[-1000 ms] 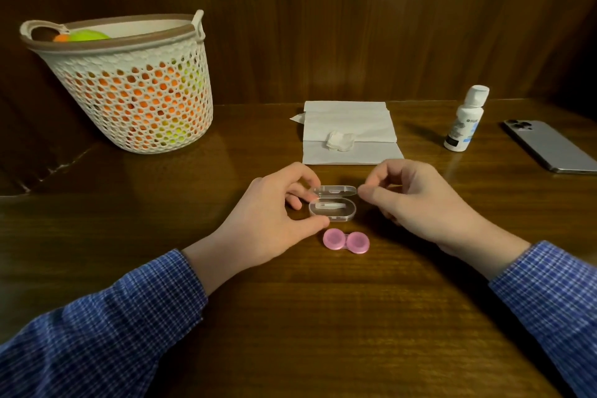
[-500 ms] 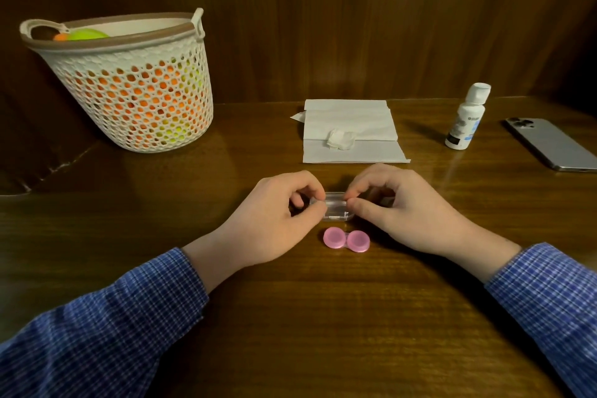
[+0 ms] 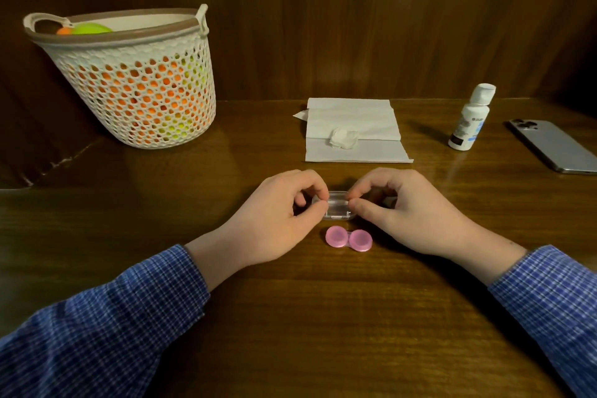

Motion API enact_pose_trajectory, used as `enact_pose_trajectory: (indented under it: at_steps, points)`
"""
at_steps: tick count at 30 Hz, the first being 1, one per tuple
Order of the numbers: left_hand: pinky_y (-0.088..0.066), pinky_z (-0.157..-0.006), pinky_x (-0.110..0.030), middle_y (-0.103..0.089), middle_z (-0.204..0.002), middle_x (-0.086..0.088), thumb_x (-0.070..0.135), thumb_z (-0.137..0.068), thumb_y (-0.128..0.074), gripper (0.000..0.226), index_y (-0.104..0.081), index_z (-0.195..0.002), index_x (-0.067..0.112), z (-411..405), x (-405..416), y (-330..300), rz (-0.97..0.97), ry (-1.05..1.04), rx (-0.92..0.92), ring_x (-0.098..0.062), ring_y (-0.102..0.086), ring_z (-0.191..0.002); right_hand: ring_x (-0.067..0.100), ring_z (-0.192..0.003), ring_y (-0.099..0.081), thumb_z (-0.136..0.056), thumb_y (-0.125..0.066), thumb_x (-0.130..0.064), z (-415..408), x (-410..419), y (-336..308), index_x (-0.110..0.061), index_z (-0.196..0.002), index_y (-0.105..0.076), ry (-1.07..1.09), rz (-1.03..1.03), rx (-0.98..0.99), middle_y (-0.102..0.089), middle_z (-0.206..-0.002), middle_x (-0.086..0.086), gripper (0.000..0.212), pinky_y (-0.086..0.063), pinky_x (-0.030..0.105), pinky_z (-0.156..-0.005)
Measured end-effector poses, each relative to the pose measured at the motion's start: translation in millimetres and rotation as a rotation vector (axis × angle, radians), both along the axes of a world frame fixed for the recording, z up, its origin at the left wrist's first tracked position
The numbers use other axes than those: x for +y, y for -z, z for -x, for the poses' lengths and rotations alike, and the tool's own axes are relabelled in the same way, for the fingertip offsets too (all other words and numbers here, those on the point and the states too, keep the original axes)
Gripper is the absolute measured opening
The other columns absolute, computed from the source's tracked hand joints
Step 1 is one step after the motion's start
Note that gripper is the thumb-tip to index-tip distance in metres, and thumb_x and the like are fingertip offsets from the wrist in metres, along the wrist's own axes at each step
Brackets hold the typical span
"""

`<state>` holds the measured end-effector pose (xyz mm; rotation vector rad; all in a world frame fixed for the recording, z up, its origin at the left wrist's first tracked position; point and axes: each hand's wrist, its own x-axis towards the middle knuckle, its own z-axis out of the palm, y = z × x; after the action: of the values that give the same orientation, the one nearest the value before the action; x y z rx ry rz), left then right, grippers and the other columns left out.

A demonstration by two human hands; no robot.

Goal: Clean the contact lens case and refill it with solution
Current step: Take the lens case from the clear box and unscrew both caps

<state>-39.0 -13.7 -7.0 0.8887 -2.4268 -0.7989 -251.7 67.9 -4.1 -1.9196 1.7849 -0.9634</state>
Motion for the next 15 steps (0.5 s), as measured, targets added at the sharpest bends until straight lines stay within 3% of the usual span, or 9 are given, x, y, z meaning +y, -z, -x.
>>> enact_pose_trajectory:
  at_steps: [4, 6, 8, 12, 15]
  points:
    - [-0.043, -0.058, -0.006, -0.055, -0.102, 0.02, 0.027, -0.098, -0.066, 0.013, -0.067, -0.109, 0.035, -0.2, 0.1, -1.1, 0.01, -0.031, 0.001, 0.013, -0.055, -0.079, 0.0, -0.089, -0.065, -0.084, -0.073, -0.037, 0.3, 7.4, -8.8, -0.034, -0.088, -0.072, 0.01, 0.067, 0.004, -0.071, -0.087, -0.018, 0.004, -0.056, 0.023, -0.076]
    - [-0.046, -0.061, -0.009, -0.055, -0.103, 0.021, 0.027, -0.095, -0.069, 0.014, -0.066, -0.106, 0.036, -1.4, 2.0, -3.4, 0.077, -0.076, 0.048, 0.006, -0.055, -0.086, 0.005, -0.088, -0.067, -0.08, -0.072, -0.048, 2.4, 14.2, -19.0, -0.034, -0.085, -0.072, -0.074, 0.058, 0.019, -0.071, -0.086, -0.017, 0.015, -0.055, 0.021, -0.071]
    - [-0.045, -0.058, -0.011, -0.055, -0.094, 0.02, 0.026, -0.092, -0.072, 0.015, -0.067, -0.104, 0.034, -4.5, 4.6, -6.9, 0.144, -0.083, 0.125, 0.002, -0.055, -0.08, 0.007, -0.089, -0.067, -0.077, -0.073, -0.057, 1.8, 20.1, -26.5, -0.034, -0.088, -0.071, -0.197, -0.01, 0.113, -0.07, -0.09, -0.016, 0.025, -0.054, 0.022, -0.071]
    - [-0.043, -0.053, -0.016, -0.058, -0.09, 0.018, 0.029, -0.09, -0.074, 0.014, -0.07, -0.102, 0.031, -8.0, 12.5, -7.5, 0.121, 0.202, 0.071, -0.006, -0.056, -0.07, 0.003, -0.08, -0.064, -0.072, -0.074, -0.064, -3.6, 24.9, -23.8, -0.035, -0.091, -0.071, -0.239, -0.076, 0.218, -0.068, -0.085, -0.016, 0.035, -0.049, 0.017, -0.06]
    - [-0.052, -0.062, -0.035, -0.061, -0.095, 0.013, 0.036, -0.089, -0.074, 0.014, -0.072, -0.102, 0.032, -6.4, 13.9, -3.8, 0.113, 0.3, -0.017, -0.015, -0.058, -0.08, 0.0, -0.082, -0.063, -0.067, -0.069, -0.073, -4.0, 24.0, -20.6, -0.037, -0.09, -0.071, -0.179, -0.095, 0.26, -0.069, -0.081, -0.016, 0.042, -0.053, 0.02, -0.062]
